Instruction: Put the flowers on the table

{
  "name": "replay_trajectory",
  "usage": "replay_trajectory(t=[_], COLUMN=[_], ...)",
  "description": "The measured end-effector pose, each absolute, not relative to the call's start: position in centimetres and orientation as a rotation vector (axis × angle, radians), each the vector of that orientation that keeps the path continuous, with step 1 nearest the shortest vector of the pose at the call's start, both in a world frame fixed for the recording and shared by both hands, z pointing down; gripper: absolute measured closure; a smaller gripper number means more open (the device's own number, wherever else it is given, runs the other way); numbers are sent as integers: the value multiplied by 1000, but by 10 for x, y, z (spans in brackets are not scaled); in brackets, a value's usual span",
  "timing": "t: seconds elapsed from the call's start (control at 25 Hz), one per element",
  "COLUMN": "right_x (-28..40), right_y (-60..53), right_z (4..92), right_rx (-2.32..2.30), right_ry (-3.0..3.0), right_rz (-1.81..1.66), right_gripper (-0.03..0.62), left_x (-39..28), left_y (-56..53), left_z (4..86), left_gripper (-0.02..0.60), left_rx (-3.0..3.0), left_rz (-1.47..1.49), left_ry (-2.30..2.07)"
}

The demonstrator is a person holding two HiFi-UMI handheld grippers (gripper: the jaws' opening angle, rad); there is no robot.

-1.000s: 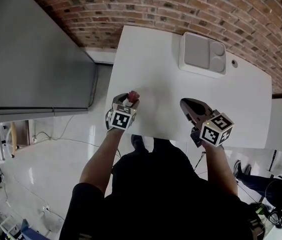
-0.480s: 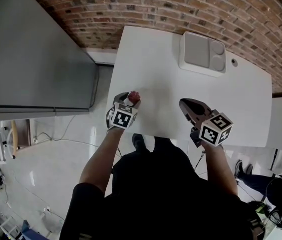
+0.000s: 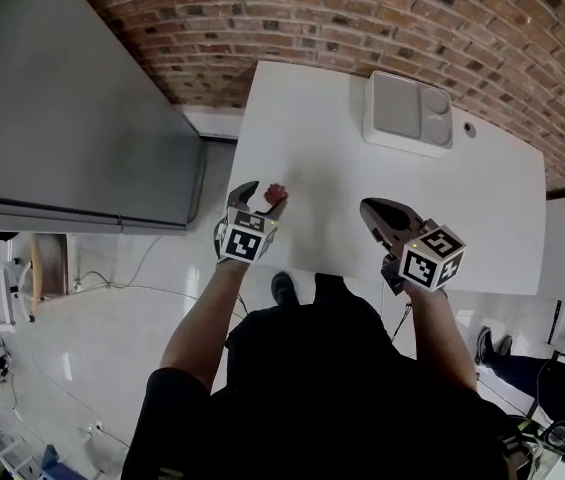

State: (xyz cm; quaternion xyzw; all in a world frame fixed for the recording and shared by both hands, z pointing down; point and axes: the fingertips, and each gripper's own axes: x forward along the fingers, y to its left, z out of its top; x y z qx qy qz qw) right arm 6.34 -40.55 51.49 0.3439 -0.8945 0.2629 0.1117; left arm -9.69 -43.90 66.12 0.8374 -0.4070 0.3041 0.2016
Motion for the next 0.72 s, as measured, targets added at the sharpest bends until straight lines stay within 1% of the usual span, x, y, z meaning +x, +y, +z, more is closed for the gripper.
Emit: replay_trajectory(t=[0.72], right_x=[29], right_y=[-350], right_z=[483], right_rx=[1060], right_ry=[-2671], right_rz=[670], right_gripper=[582], left_x=[-136], left_y=[-403], left_z=[585], left_gripper=[322], left_rx=[2396], left_rz=[586], left_ry=[-1191])
